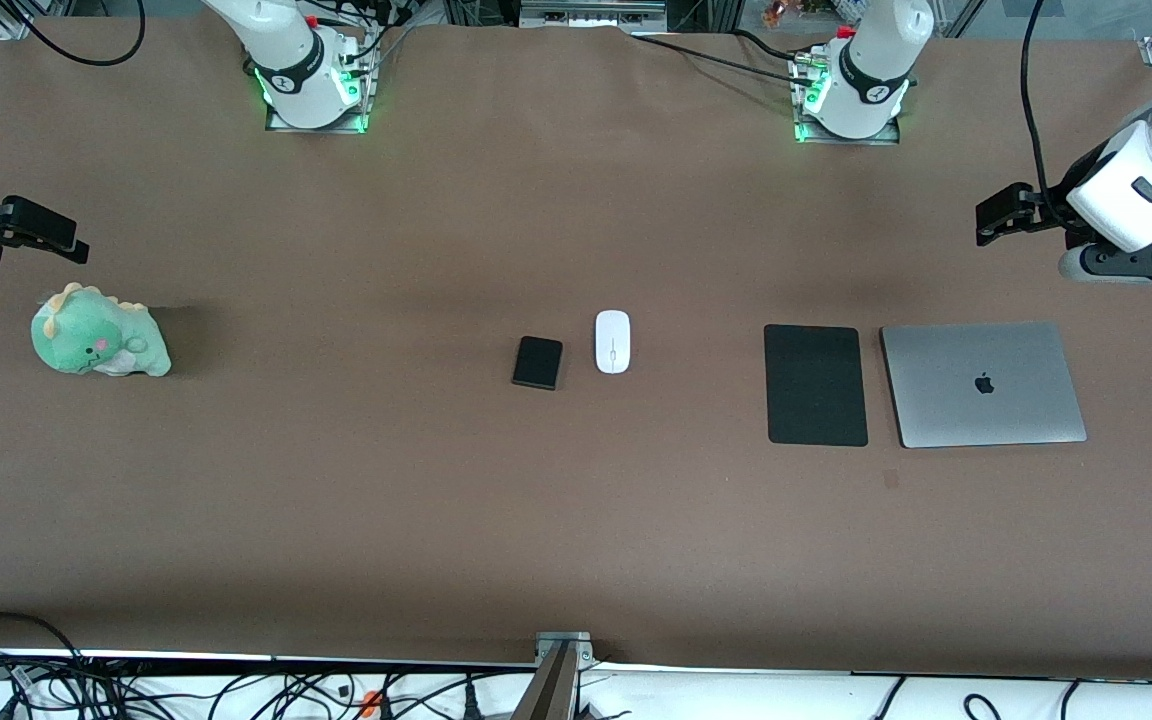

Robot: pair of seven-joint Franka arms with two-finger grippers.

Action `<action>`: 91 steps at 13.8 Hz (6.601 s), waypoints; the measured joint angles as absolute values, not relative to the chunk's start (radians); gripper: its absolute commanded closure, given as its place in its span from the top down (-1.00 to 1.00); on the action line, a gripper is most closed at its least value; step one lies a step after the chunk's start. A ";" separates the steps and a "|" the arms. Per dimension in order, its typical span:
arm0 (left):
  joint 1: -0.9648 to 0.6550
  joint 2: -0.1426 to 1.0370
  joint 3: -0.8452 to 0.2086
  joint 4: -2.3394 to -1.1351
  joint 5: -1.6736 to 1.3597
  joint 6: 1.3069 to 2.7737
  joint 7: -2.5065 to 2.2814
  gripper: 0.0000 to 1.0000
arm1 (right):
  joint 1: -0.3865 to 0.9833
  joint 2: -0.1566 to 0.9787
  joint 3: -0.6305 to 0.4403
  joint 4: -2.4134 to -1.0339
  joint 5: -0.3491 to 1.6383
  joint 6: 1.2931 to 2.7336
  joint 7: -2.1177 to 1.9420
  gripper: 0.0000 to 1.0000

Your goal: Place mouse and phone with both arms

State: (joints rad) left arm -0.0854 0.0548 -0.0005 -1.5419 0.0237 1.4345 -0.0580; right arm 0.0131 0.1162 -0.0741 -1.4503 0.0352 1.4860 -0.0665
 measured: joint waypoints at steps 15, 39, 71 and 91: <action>-0.081 0.025 -0.025 -1.606 0.023 1.485 -0.071 1.00 | 0.013 0.116 -0.076 -1.450 0.035 1.487 -0.066 1.00; -0.368 0.593 -0.344 -1.658 0.053 2.193 -0.731 1.00 | 0.025 0.134 -0.071 -1.462 0.035 1.474 -0.060 1.00; -0.251 0.616 -0.347 -1.609 0.268 2.116 -0.738 -0.11 | 0.322 0.459 -0.066 -1.472 0.072 1.724 0.317 1.00; 0.124 0.700 -0.355 -1.764 0.254 2.207 -0.315 1.00 | 0.722 0.732 -0.067 -1.474 0.071 2.236 0.819 1.00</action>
State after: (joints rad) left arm 0.1244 0.6996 -0.3546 -1.7640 0.2537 2.2067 -0.3149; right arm 0.7223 0.7325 -0.0667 -1.4739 0.0709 2.2356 0.8185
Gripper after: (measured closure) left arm 0.057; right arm 0.000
